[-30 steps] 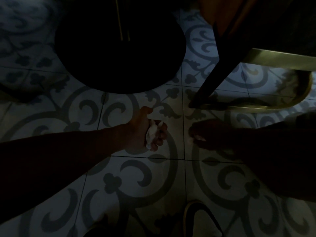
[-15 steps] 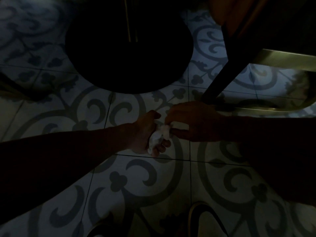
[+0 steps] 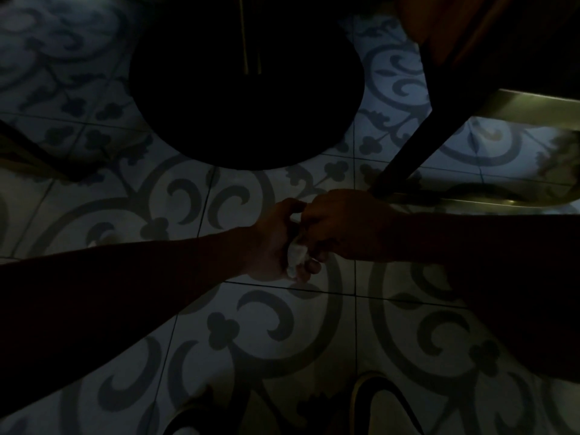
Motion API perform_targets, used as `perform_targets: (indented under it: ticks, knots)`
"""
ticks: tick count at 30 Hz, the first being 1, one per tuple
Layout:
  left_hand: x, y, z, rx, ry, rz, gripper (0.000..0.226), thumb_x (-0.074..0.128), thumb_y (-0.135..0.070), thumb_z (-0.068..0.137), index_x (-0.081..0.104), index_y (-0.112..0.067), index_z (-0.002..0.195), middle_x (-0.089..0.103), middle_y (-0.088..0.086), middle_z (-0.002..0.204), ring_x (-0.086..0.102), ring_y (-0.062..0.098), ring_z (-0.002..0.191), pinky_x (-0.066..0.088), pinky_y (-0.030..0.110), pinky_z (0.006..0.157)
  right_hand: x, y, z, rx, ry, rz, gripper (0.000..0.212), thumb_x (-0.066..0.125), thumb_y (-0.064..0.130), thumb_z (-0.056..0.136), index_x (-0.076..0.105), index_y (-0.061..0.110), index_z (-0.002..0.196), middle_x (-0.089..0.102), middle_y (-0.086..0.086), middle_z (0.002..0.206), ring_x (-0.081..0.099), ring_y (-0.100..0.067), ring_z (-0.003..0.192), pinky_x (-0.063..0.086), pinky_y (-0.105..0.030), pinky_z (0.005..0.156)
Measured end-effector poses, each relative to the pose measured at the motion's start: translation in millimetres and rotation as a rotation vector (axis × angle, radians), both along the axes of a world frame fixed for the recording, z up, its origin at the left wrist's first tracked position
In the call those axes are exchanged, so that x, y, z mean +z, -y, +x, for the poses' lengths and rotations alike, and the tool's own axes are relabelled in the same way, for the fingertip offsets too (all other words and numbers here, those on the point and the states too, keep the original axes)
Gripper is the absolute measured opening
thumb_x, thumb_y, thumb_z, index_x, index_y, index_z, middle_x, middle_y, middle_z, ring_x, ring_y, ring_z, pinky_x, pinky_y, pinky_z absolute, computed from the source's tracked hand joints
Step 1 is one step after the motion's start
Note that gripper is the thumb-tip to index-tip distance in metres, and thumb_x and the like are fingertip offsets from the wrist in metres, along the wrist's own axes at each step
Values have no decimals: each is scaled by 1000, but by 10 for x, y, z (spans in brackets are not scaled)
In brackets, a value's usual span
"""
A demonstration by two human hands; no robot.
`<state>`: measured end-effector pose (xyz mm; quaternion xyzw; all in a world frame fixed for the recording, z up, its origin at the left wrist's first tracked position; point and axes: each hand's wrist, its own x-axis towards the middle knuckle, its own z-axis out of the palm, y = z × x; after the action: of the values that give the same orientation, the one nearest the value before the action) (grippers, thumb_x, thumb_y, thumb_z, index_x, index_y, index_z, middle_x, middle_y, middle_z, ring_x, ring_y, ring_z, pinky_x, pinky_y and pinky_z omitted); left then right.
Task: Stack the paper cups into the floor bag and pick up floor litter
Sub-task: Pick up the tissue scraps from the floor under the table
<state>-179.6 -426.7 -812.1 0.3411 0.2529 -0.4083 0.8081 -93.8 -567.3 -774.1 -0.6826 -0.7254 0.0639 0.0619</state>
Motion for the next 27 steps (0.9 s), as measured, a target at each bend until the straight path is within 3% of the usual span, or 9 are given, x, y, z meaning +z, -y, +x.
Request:
perform_targets:
  ticks: [4,8,13,17,22,24,27]
  knots:
    - [-13,-51,-45,74,-23,51,60,32,-56,85,61,-4,75,54,11,68,45,19,53,31,20,48,-42,-66,-52,51,17,-55,31,41,19,78,71,16,80,69,-3,82,64,-23,72,42,-24,64]
    - [-19,-181,-131,137,-28,114,54,31,-52,85,53,-6,70,48,8,62,40,17,47,18,20,50,-84,-142,-108,83,-28,-98,39,37,16,80,67,13,104,69,-6,104,64,-28,89,55,-41,69]
    - [-6,-404,-262,207,-10,214,58,27,-49,88,55,-13,53,43,2,48,35,15,44,16,18,47,-148,-278,-211,119,-7,-110,48,52,6,81,53,12,128,58,-10,131,59,-30,110,53,-44,86]
    - [9,-626,-411,248,-12,273,44,28,-51,88,43,-13,71,37,2,52,31,16,46,17,19,43,-57,-456,-308,117,-52,-111,47,40,17,86,51,13,131,56,-11,132,57,-29,113,51,-42,90]
    - [-30,-946,-692,333,-25,292,46,28,-49,87,45,-12,65,43,4,54,34,17,43,20,18,43,-77,-706,-426,132,-128,-110,52,58,15,86,45,16,136,52,-13,137,56,-26,117,48,-35,94]
    - [-41,-1087,-851,382,-51,305,47,28,-47,87,46,-11,63,45,5,54,34,17,41,22,17,43,-122,-801,-473,145,-135,-112,47,53,19,87,47,16,134,50,-13,140,55,-25,120,46,-33,96]
    - [-27,-1302,-1117,455,-83,361,46,29,-47,85,50,-11,64,44,4,55,34,16,40,21,18,42,-225,-997,-553,128,-111,-154,44,49,25,90,51,18,133,45,-11,145,51,-27,126,50,-41,97]
